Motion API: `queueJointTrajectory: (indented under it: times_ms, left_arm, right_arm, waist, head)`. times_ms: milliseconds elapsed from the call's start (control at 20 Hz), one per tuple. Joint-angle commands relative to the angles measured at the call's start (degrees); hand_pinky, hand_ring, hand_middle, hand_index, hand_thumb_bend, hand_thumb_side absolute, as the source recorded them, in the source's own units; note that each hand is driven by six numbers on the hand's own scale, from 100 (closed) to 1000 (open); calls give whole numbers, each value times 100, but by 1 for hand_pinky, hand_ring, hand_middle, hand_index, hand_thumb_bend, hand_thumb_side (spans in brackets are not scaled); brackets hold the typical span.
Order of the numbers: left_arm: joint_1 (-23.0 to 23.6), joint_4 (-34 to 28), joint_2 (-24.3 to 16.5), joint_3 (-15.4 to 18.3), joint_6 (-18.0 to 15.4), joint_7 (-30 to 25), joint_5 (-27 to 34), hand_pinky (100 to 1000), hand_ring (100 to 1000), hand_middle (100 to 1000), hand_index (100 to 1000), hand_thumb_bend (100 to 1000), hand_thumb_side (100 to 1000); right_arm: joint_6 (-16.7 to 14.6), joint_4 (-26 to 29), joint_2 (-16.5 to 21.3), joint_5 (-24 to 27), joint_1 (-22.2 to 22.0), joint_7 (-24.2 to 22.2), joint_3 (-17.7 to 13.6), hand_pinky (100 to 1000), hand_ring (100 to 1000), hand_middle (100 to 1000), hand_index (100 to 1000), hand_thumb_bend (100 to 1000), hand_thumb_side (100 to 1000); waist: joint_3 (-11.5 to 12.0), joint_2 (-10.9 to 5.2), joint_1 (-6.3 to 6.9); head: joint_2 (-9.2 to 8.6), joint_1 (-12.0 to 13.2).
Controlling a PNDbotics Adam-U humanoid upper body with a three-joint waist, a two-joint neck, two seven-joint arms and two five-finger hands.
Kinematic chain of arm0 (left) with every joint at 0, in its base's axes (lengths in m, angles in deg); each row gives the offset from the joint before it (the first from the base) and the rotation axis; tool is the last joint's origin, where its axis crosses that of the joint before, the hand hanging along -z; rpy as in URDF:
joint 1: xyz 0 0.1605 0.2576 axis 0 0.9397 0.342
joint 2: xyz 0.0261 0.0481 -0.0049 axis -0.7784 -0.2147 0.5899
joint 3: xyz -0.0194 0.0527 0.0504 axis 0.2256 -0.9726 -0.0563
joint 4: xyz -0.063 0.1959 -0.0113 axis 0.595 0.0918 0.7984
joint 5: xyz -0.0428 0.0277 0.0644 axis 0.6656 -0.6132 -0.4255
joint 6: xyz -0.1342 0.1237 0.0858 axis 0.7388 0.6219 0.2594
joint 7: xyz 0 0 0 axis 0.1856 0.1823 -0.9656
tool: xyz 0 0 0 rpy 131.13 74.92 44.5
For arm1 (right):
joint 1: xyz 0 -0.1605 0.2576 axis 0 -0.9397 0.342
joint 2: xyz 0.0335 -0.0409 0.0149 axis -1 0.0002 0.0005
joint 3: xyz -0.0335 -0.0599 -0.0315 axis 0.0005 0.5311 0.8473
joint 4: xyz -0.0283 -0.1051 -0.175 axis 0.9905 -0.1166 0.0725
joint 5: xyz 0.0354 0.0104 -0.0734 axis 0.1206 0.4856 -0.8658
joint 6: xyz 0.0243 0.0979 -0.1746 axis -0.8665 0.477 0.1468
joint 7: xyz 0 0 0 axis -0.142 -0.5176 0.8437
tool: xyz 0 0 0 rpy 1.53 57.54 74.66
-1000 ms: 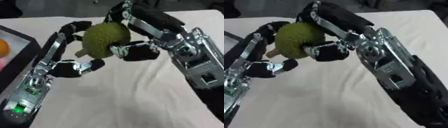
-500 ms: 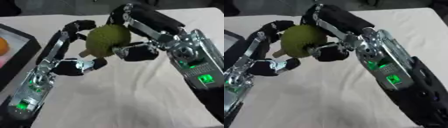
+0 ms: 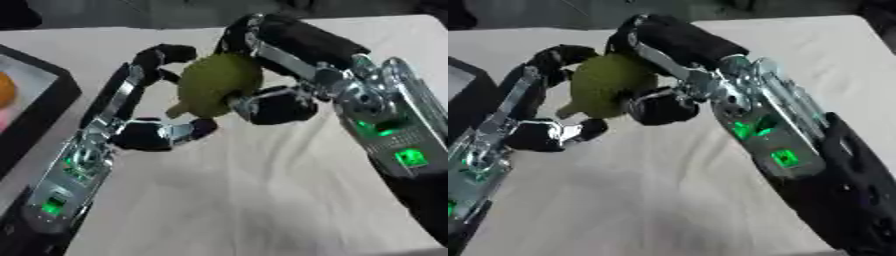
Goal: Pick up the objects with one hand, pass them to the other hand, and then place them into the box on the other side of the table.
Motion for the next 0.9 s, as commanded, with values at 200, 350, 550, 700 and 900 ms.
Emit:
queueJointTrajectory:
  times_ms: [200, 350, 550, 700, 900]
  left_arm:
    - [-66, -12, -31, -41, -152, -1, 84, 679, 832, 759, 839, 677, 462]
    - [-80, -4, -17, -43, -257, 19, 169, 671, 827, 758, 830, 633, 462]
    - [-105, -2, 13, -54, -416, 39, 360, 660, 818, 741, 811, 599, 460]
    - [-118, 20, 23, -60, -434, -31, 386, 653, 813, 724, 796, 594, 474]
    - [-125, 74, 30, -57, -226, -158, 163, 656, 815, 730, 795, 601, 492]
  right_arm:
    - [84, -147, -111, -206, 115, -122, 12, 755, 734, 644, 673, 131, 100]
    - [119, -228, -173, -323, 105, -166, 38, 762, 744, 666, 687, 118, 100]
    - [160, -261, -252, -384, 78, -157, 36, 764, 747, 671, 692, 106, 100]
    - [164, -245, -256, -326, 56, -109, 29, 762, 746, 665, 688, 100, 100]
    - [187, -84, -156, -120, -9, -23, -3, 761, 745, 659, 684, 100, 100]
  waist:
    - [-30, -276, -96]
    - [-33, -286, -106]
    - [-26, -295, -106]
    - [-23, -294, -101]
    - [-21, -288, -91]
  head:
    - [24, 16]
    - [45, 27]
    - [62, 18]
    - [48, 17]
    - [24, 20]
